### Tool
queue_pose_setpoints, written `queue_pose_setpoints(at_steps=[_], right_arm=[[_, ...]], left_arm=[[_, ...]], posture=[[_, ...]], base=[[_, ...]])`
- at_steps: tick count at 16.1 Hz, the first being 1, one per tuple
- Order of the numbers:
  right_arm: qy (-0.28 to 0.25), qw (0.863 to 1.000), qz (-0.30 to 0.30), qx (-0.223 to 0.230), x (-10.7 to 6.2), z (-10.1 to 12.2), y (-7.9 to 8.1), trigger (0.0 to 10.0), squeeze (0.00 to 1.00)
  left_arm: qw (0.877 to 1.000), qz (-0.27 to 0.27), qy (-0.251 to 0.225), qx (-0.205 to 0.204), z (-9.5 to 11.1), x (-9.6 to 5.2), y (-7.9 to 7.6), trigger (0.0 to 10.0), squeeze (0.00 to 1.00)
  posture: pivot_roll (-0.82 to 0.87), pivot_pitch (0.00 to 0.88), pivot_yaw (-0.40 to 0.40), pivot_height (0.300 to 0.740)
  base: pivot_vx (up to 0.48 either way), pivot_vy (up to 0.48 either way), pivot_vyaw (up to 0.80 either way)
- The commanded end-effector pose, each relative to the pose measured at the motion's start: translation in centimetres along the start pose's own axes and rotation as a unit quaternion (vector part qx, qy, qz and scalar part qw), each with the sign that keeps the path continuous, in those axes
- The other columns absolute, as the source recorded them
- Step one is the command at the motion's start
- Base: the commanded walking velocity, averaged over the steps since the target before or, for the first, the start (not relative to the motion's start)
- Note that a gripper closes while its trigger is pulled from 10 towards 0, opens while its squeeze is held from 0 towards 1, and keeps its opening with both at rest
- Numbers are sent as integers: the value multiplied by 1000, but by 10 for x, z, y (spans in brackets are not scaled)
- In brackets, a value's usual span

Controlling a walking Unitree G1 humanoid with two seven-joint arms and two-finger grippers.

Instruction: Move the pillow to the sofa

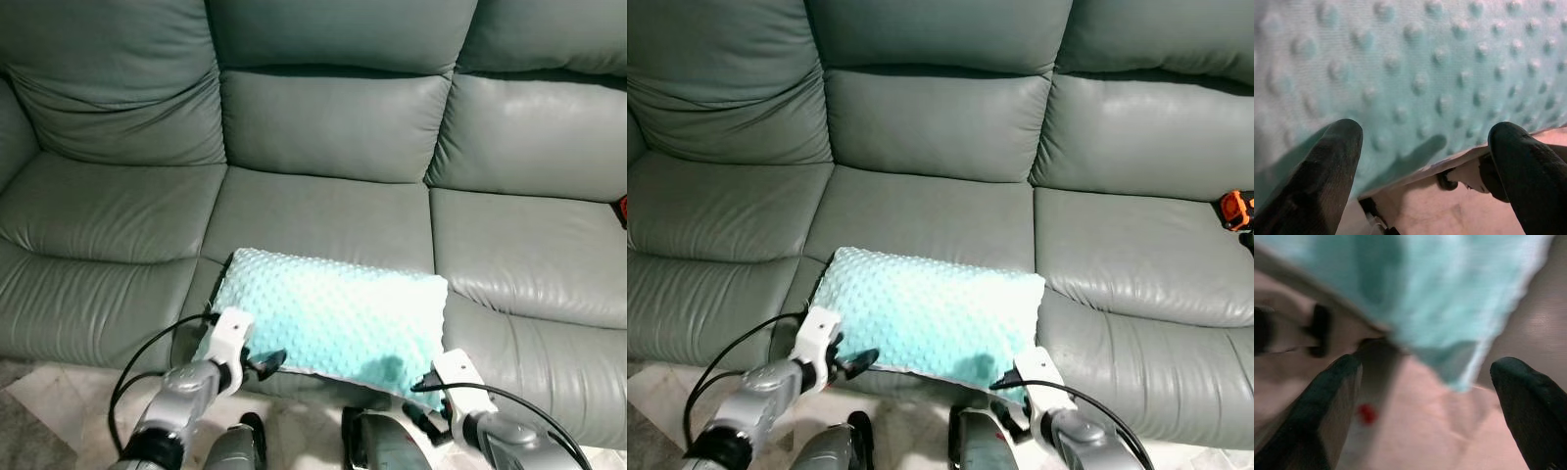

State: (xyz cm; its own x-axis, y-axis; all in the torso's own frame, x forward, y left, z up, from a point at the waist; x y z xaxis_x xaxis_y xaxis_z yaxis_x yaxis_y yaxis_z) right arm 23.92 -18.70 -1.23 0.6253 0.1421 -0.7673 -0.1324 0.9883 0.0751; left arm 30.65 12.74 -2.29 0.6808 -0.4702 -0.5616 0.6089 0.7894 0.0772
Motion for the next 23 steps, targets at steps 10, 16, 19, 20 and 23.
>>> queue_pose_setpoints(at_steps=[10,16,19,20,23], right_arm=[[16,999,-27,-37,38,-10,-18,10000,361],[-41,998,-48,-25,52,18,-22,10000,0],[-60,997,-39,-20,57,29,-15,10000,0],[-70,997,-32,-17,58,34,-12,10000,0],[-92,996,-12,-15,61,44,-2,10000,0]], left_arm=[[997,-1,71,29,-25,6,-9,10000,0],[996,38,70,40,-14,10,3,10000,0],[995,58,66,44,-10,11,9,10000,0],[995,66,66,45,-10,11,11,10000,0],[993,88,66,48,-8,10,18,10000,0]], posture=[[-92,318,34,740],[-80,331,34,740],[-79,332,34,740],[-78,333,34,740],[-78,333,32,740]], base=[[0,0,0],[0,0,0],[0,0,0],[0,0,0],[0,0,0]])
Point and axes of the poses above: a point about 5 cm out from each wrist's last joint towards the gripper, its own x axis pointing out of the wrist towards the gripper, its own z axis along the axis of the wrist's last joint, y = z × x, the point moved 4 cm from there along x, pointing out of the wrist towards the gripper, and after that the axes turned 15 degrees about x, right-handed, at the moved point
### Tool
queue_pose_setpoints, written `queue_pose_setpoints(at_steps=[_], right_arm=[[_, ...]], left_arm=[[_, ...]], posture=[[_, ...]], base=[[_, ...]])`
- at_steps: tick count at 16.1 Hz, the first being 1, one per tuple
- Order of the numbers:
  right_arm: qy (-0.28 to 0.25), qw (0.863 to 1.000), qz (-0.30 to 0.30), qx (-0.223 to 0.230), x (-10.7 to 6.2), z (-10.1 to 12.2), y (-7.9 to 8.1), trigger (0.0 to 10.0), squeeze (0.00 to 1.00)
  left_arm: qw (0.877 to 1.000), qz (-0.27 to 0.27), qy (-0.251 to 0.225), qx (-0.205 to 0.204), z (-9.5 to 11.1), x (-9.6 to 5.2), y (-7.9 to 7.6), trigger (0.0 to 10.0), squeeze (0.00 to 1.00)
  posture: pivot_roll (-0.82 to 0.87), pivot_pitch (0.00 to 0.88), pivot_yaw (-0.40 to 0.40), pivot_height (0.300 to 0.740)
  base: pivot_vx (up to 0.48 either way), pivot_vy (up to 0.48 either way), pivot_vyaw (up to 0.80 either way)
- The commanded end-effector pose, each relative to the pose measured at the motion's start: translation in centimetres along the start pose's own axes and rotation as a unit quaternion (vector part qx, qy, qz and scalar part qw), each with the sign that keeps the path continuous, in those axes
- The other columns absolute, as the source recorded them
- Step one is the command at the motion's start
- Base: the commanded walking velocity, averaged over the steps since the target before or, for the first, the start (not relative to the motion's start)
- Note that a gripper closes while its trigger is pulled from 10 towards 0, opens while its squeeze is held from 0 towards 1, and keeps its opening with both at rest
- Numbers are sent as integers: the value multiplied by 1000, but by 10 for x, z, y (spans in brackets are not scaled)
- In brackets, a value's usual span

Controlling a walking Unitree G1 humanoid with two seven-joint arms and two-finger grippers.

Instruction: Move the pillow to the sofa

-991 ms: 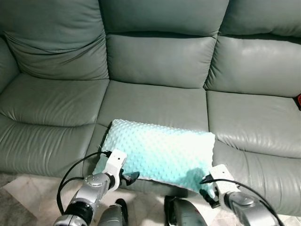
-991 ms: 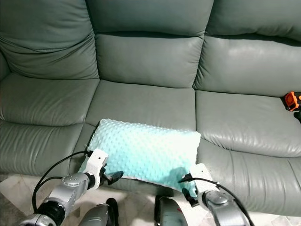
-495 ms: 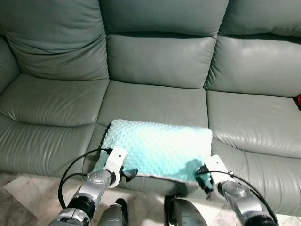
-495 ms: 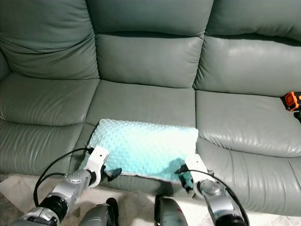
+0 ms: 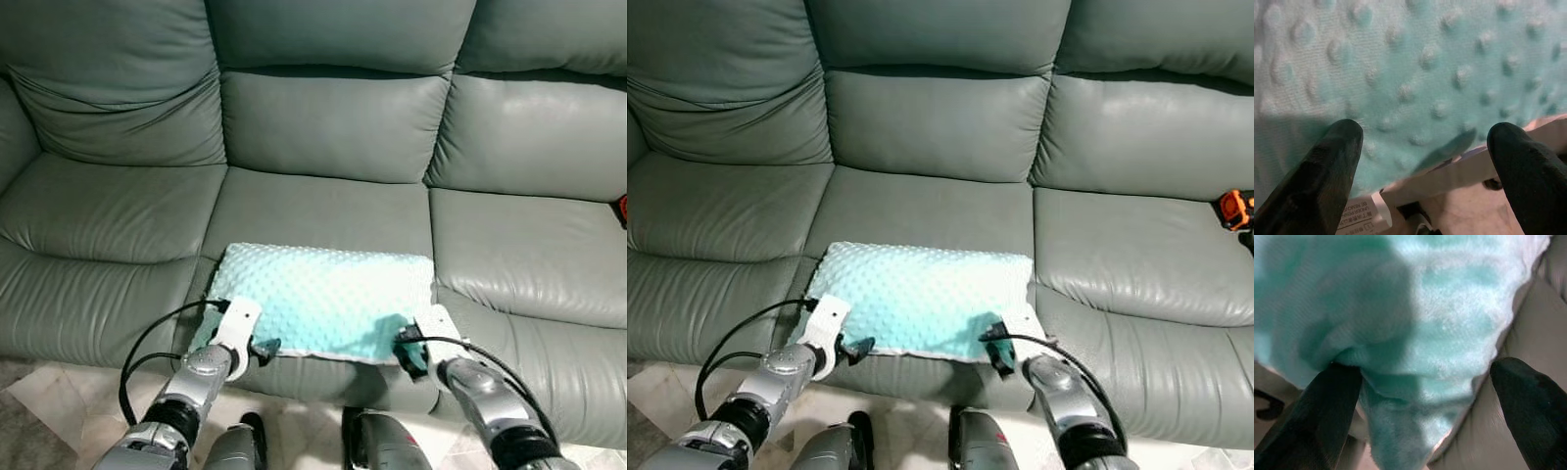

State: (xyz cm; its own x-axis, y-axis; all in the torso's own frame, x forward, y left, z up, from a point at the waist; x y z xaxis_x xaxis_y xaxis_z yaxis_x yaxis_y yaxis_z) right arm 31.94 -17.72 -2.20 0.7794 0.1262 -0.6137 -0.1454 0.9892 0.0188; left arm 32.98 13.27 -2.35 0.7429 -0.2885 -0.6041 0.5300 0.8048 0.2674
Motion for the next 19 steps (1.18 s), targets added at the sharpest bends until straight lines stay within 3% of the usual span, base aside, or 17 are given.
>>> queue_pose_setpoints(at_steps=[1,6,9,13,19], right_arm=[[15,1000,-4,4,-1,-12,-2,10000,0],[-1,1000,-8,10,0,-10,-3,10000,0],[-43,999,-11,19,1,3,-2,10000,0],[-59,998,-6,25,1,7,3,10000,0],[-25,999,17,20,-5,-15,12,10000,0]], left_arm=[[1000,3,21,-7,-15,-3,-1,10000,0],[999,38,24,-1,-14,-3,10,10000,0],[998,55,24,-1,-13,-3,12,10000,0],[996,88,3,-11,-1,-2,20,10000,0],[996,93,8,-16,-6,-3,23,10000,0]], posture=[[-77,334,32,740],[-78,336,31,740],[-80,336,31,740],[-78,336,29,740],[-85,331,30,740]], base=[[0,0,0],[0,0,0],[0,0,0],[0,0,0],[0,0,0]])
Point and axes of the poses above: a point about 5 cm out from each wrist's last joint towards the gripper, its own x axis pointing out of the wrist towards the gripper, its own z axis along the axis of the wrist's last joint, y = z × x, the point moved 4 cm from there along x, pointing out of the wrist towards the gripper, and after that the axes turned 15 degrees about x, right-handed, at the moved point
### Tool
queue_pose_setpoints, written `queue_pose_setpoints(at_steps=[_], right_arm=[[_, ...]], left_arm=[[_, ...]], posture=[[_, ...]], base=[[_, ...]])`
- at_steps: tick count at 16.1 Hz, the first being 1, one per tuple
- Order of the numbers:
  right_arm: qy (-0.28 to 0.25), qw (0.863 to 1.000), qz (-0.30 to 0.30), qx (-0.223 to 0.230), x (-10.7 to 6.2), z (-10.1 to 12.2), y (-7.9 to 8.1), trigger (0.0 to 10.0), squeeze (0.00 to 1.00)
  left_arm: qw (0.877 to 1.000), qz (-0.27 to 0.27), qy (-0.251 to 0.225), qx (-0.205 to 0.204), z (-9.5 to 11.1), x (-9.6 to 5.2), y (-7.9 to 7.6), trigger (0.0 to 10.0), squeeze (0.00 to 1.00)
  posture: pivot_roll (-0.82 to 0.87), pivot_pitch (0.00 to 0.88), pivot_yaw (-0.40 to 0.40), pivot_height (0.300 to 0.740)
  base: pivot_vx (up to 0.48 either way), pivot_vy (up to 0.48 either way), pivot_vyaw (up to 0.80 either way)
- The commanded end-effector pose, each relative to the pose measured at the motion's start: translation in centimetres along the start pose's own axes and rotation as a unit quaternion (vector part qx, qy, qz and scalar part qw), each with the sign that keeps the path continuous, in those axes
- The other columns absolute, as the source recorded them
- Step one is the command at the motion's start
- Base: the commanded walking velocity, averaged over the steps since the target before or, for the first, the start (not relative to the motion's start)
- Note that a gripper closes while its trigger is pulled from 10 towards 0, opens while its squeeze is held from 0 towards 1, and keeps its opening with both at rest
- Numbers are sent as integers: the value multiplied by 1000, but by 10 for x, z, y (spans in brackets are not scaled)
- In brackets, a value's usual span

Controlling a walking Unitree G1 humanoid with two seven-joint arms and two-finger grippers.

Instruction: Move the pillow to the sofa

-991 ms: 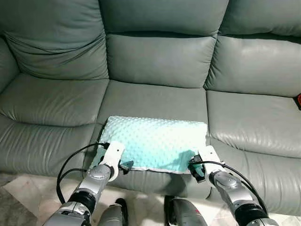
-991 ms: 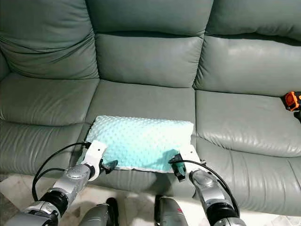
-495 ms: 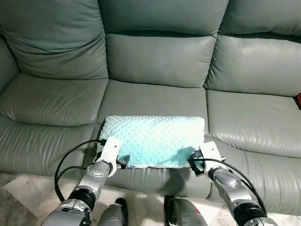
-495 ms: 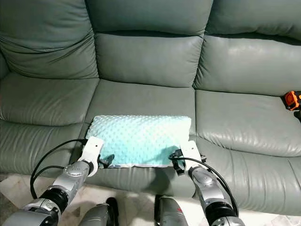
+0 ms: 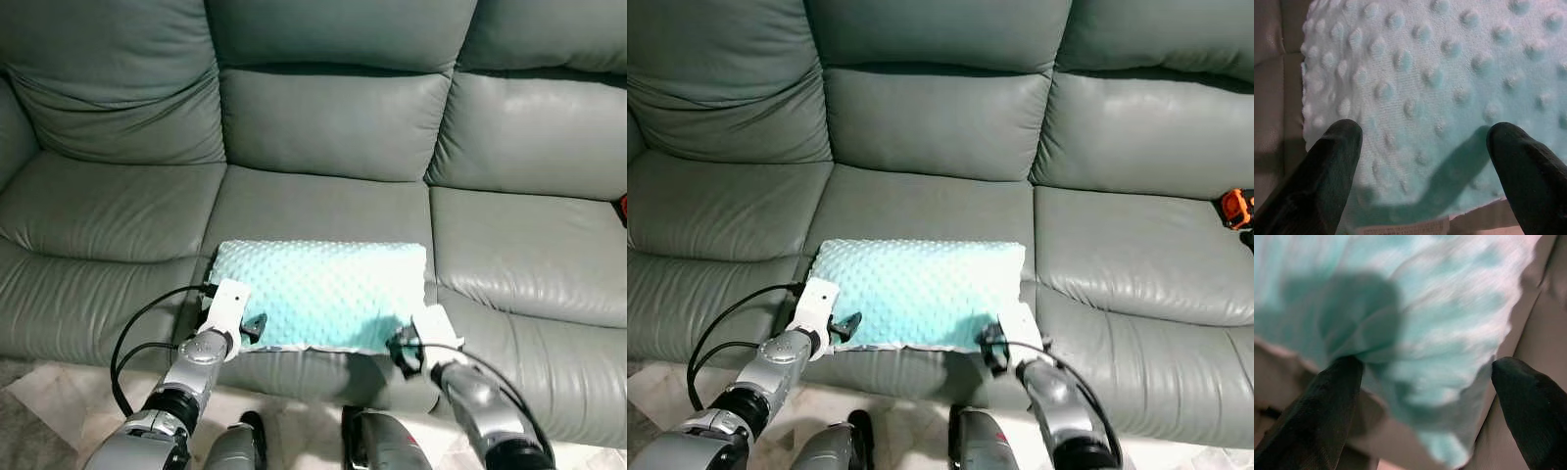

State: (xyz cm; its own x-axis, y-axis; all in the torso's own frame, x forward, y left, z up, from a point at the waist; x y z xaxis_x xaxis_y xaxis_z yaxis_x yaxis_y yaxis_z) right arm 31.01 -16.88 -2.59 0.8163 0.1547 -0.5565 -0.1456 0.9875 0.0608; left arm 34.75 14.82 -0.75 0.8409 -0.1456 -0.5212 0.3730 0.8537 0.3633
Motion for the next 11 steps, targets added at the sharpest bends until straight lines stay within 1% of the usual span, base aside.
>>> queue_pose_setpoints(at_steps=[1,2,3,4,6,7,8,9,10,11], right_arm=[[34,999,8,-11,-3,-19,5,10000,0],[51,998,7,-31,-5,-27,6,10000,0],[51,997,-10,-52,-6,-27,2,10000,0],[54,996,-38,-61,-9,-27,-7,10000,0],[43,995,-61,-73,-13,-23,-16,10000,0],[23,992,-96,-81,-17,-14,-26,10000,0],[1,991,-107,-79,-21,-4,-27,10000,0],[-9,991,-107,-75,-21,2,-25,10000,0],[-26,992,-103,-71,-21,10,-19,10000,0],[-31,993,-96,-68,-20,12,-14,10000,0]], left_arm=[[1000,-2,23,-8,-16,-3,-4,10000,0],[1000,-2,21,-10,-15,-3,-4,10000,0],[1000,-1,21,-9,-15,-3,-3,10000,0],[1000,3,19,-12,-16,-4,2,10000,0],[1000,9,20,-14,-20,-5,7,10000,0],[999,16,23,-19,-26,-8,13,10000,0],[999,22,26,-18,-32,-11,17,10000,0],[999,24,27,-18,-37,-13,19,10000,0],[999,33,29,-26,-43,-16,24,10000,0],[998,43,31,-38,-46,-18,28,10000,0]], posture=[[-85,328,29,740],[-84,327,30,740],[-81,325,30,740],[-80,318,31,740],[-79,303,35,740],[-79,272,39,740],[-79,254,41,740],[-78,235,45,740],[-77,208,47,740],[-75,180,50,740]], base=[[0,0,0],[0,0,0],[0,0,0],[0,0,0],[0,0,0],[0,0,0],[0,0,0],[0,0,0],[0,0,0],[0,0,0]])
Point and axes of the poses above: a point about 5 cm out from each wrist's last joint towards the gripper, its own x axis pointing out of the wrist towards the gripper, its own z axis along the axis of the wrist's last joint, y = z × x, the point moved 4 cm from there along x, pointing out of the wrist towards the gripper, and after that the axes turned 15 degrees about x, right-handed, at the moved point
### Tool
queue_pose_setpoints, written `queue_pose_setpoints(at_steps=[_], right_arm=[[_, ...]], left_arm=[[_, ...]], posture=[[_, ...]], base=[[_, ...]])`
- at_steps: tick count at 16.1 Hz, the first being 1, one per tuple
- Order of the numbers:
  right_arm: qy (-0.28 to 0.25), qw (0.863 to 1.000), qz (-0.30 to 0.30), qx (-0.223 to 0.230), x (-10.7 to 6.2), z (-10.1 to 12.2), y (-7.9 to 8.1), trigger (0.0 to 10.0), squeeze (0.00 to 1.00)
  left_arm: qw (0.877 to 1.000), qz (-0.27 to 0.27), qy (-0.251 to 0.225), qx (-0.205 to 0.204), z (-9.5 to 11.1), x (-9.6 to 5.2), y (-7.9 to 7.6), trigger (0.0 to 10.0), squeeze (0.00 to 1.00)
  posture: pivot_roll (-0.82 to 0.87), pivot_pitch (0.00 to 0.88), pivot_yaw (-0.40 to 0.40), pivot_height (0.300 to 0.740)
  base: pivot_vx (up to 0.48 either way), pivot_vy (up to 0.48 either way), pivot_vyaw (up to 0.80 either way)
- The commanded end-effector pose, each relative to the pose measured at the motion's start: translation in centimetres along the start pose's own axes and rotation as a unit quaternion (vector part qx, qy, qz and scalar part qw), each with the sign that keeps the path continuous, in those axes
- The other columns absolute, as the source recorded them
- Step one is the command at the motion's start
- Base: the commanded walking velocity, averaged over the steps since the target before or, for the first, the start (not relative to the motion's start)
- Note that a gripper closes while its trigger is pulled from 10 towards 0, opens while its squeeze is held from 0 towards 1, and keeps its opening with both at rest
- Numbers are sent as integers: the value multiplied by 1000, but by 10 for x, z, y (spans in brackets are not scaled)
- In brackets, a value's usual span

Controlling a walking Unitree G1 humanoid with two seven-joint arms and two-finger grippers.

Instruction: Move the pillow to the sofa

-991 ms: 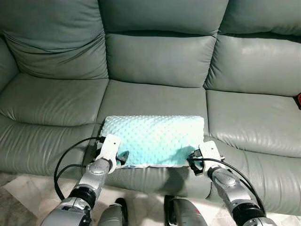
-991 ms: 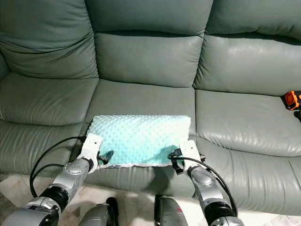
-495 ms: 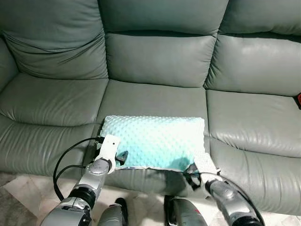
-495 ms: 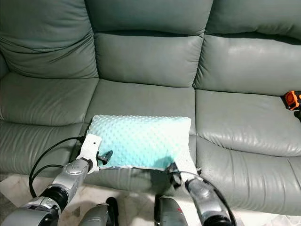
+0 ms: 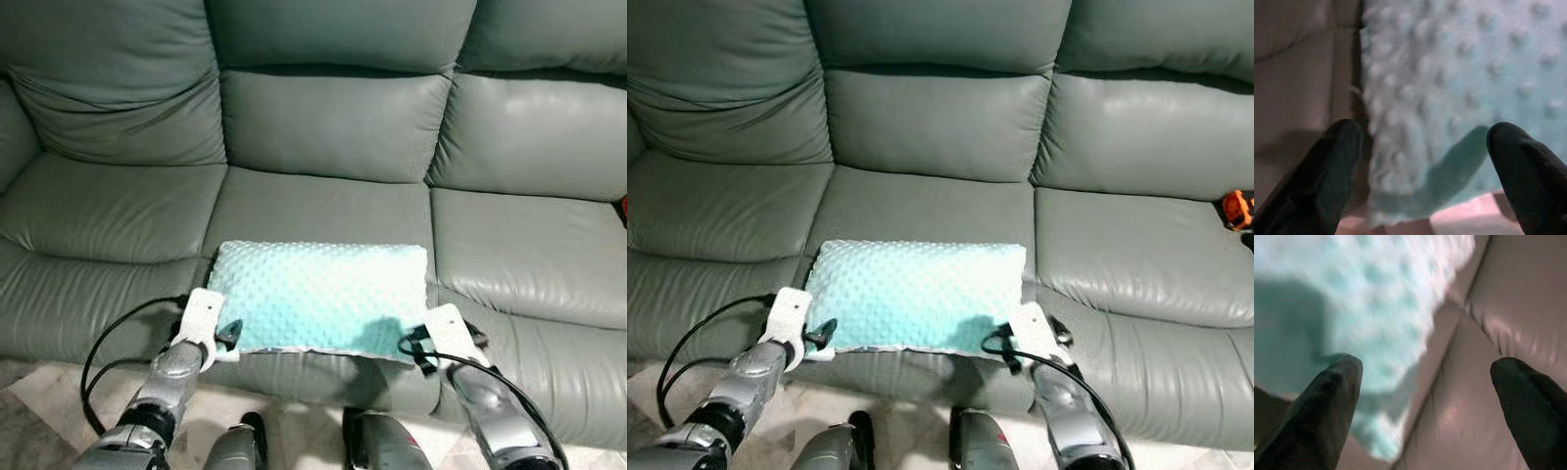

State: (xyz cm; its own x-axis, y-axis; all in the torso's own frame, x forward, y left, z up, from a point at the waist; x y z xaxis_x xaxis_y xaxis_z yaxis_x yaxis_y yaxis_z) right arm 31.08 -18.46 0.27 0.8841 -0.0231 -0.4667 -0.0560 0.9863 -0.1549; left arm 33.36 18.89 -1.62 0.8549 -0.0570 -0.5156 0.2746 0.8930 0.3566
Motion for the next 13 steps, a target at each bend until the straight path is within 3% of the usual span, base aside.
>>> queue_pose_setpoints(at_steps=[1,5,7,9,11,12,13], right_arm=[[15,1000,9,12,0,-9,9,10000,0],[21,997,37,59,12,-12,27,10000,0],[25,997,45,65,16,-12,30,10000,0],[32,994,88,62,21,-11,50,10000,0],[57,991,104,69,23,-16,61,10000,0],[63,991,97,67,26,-17,59,10000,0],[80,987,84,108,27,-22,53,10000,0]], left_arm=[[1000,12,15,-20,-15,-5,7,10000,0],[1000,13,16,-23,-28,-10,0,10000,0],[999,15,30,-23,-36,-12,-1,10000,0],[997,11,75,-15,-61,-20,-7,10000,0],[993,23,100,-50,-71,-22,-7,10000,0],[990,31,110,-84,-73,-22,-7,10000,0],[990,26,112,-76,-71,-21,-10,10000,0]], posture=[[-69,148,52,740],[-40,22,52,740],[-37,0,49,740],[-42,0,44,740],[-51,0,41,740],[-49,0,38,740],[-43,0,34,740]], base=[[0,0,0],[0,0,0],[0,0,0],[0,0,0],[0,0,0],[0,0,0],[0,0,0]])
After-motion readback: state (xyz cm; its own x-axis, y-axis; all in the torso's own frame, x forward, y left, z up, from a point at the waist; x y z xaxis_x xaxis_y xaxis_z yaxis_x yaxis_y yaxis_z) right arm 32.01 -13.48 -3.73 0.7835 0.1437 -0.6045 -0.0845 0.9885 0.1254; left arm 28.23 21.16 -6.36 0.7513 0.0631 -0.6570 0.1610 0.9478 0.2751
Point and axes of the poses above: a point about 5 cm out from each wrist's last joint towards the gripper, its own x axis pointing out of the wrist towards the gripper, its own z axis along the axis of the wrist's last joint, y = z × x, the point moved 4 cm from there along x, pointing out of the wrist towards the gripper, and after that the axes turned 15 degrees about x, right-handed, at the moved point
